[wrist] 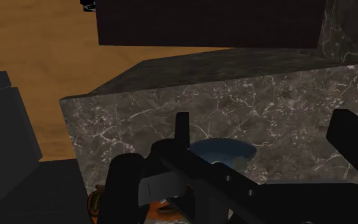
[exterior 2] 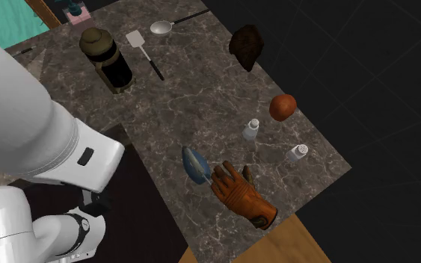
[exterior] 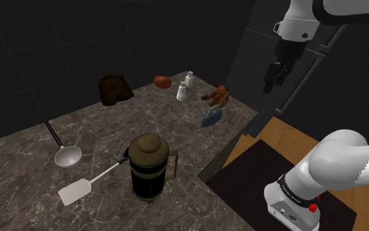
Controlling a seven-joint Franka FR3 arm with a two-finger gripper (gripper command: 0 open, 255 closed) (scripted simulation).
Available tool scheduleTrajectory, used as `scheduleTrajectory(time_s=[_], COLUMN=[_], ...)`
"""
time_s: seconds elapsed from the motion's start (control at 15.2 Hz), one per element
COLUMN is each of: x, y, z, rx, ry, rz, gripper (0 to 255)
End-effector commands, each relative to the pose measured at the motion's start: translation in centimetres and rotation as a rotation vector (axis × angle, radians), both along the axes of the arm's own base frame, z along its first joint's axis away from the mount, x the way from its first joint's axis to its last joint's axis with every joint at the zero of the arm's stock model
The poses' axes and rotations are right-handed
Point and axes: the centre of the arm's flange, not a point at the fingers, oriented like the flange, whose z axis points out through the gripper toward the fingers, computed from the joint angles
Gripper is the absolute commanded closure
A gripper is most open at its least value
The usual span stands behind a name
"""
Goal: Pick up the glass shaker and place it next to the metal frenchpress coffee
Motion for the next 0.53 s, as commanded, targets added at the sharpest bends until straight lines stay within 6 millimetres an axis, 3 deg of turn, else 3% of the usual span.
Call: scheduleTrajectory(time_s=[0.0,0.46], x=[0.0,6.4], y=[0.0,-0.9], z=[0.0,-5.2], rx=[0.000,0.041], ry=[0.000,-0.072], rz=[0.000,0.031], gripper=[0,0])
